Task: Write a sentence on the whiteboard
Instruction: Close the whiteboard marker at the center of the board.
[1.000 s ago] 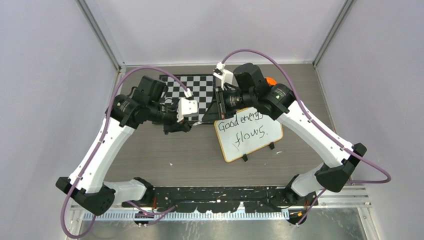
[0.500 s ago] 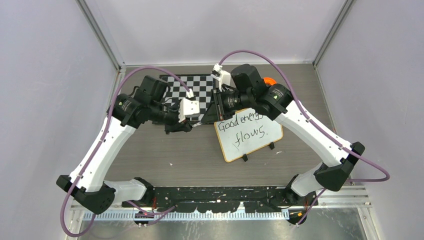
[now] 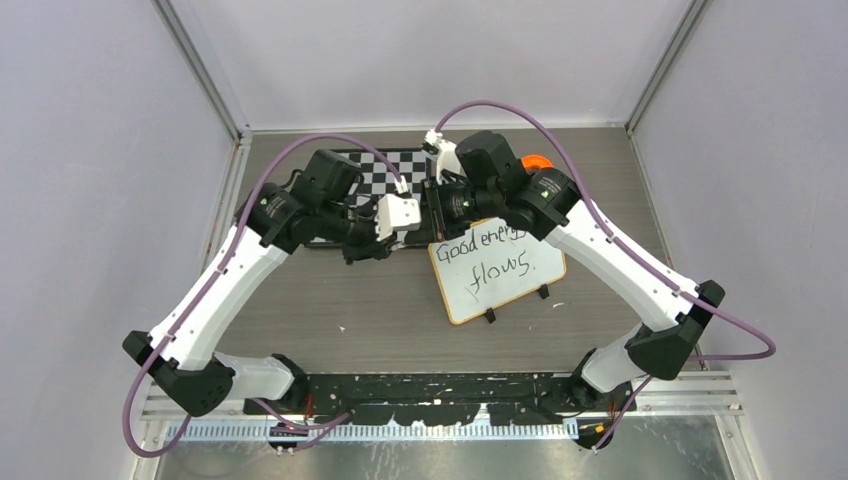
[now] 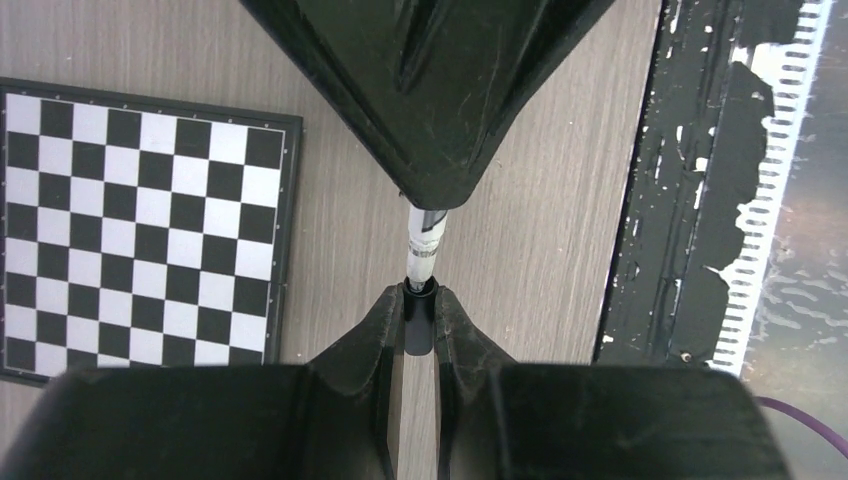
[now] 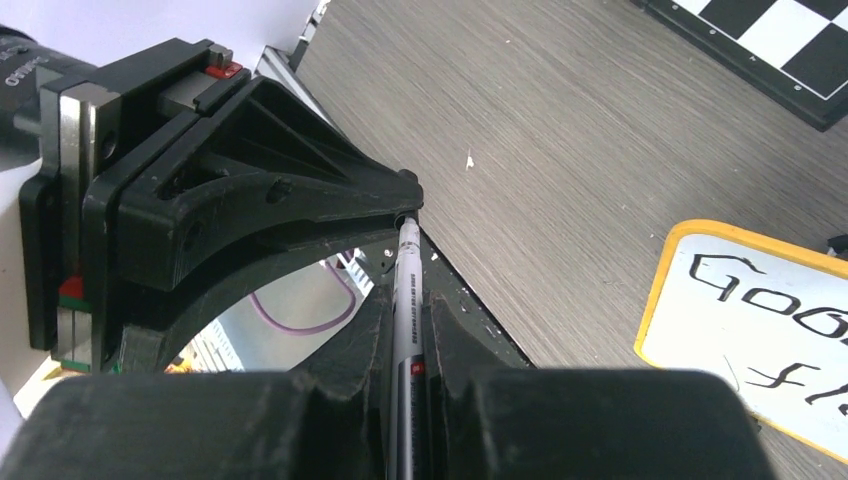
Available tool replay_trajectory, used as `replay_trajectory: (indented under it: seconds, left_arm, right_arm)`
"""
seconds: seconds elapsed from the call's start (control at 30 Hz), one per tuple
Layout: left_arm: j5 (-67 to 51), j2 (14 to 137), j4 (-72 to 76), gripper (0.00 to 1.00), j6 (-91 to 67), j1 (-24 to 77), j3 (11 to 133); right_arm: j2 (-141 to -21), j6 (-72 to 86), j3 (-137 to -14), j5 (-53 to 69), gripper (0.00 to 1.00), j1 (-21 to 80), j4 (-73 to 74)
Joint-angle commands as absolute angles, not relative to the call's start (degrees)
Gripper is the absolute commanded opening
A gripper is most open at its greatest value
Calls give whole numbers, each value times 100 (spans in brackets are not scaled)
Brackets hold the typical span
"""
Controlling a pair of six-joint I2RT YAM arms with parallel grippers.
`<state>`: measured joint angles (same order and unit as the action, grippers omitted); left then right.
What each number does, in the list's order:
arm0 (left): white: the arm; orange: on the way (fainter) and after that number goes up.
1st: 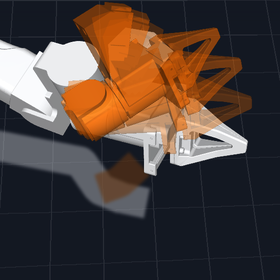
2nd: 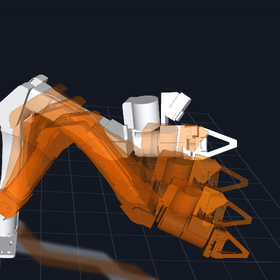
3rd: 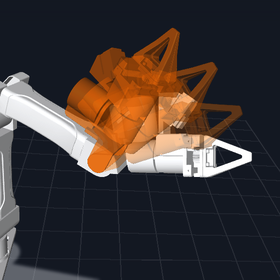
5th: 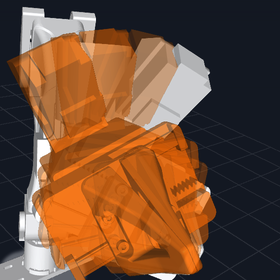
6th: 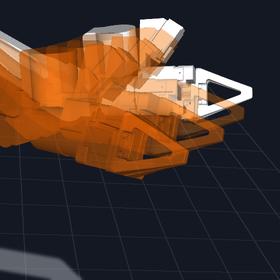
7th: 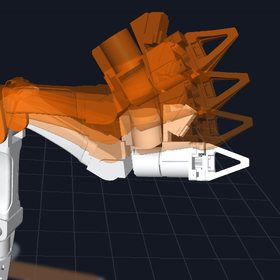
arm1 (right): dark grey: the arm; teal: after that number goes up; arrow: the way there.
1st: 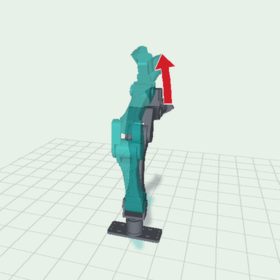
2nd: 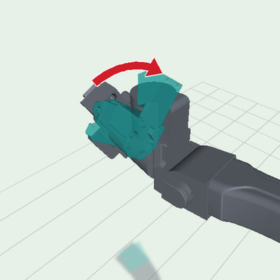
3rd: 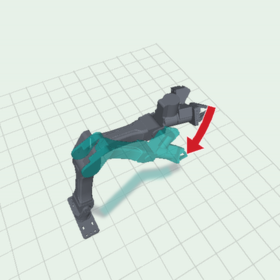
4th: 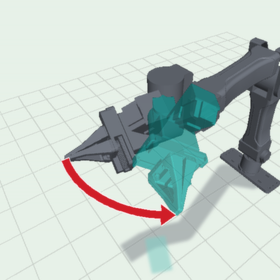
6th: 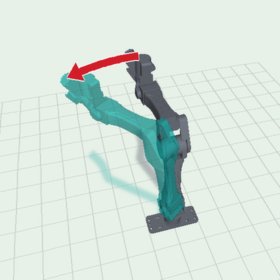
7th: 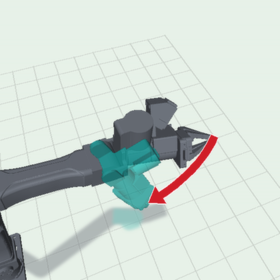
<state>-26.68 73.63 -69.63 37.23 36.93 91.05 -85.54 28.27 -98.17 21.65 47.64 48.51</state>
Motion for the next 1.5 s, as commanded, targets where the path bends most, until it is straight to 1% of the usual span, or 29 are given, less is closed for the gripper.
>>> replay_trajectory:
  seconds: [0.0,0.2,0.33,0.57,0.87,0.97,1.03,1.07,1.17,1.2,1.23,1.3,1.37,1.47]
  left_arm:
    - [-2247,7392,-6578,0,3349,3879,9366]
    - [-1379,7544,-6420,0,3362,4377,9310]
    - [-1217,7538,-6044,0,2969,4489,9307]
    - [-442,7586,-5705,0,2611,4658,9562]
    - [143,7766,-5462,0,2114,4855,9885]
    - [60,7786,-5529,1,2160,4869,9945]
    - [27,7738,-5644,10,2285,4869,9921]
    - [-114,7705,-5731,17,2360,4869,9912]
    - [-148,7525,-5872,43,2488,4802,9837]
    - [-307,7458,-5954,51,2501,4689,9843]
    - [-471,7414,-6031,57,2478,4574,9848]
    - [-992,7291,-6193,65,2430,4166,9865]
    - [-1384,7196,-6250,71,2262,3812,9824]
    - [-2241,7127,-6246,75,1922,3104,9736]
  right_arm:
    - [-8589,2885,-9798,1900,0,4789,4711]
    - [-8691,3108,-9710,1953,0,4781,4603]
    - [-8697,3285,-9495,1921,0,4787,4522]
    - [-8782,3614,-9265,1855,0,4786,4376]
    - [-8983,4495,-9206,2206,0,4718,4114]
    - [-8968,4534,-9192,2329,0,4625,4070]
    - [-8910,4471,-9172,2386,0,4480,4063]
    - [-8874,4451,-9157,2425,0,4392,4056]
    - [-8721,4367,-9059,2696,0,4055,3920]
    - [-8659,4327,-9015,2786,0,3951,3847]
    - [-8593,4267,-8952,2858,0,3845,3774]
    - [-8467,4228,-8818,3013,0,3613,3561]
    - [-8377,4241,-8676,3328,0,3377,3297]
    - [-8405,4280,-8529,4077,0,3041,2819]
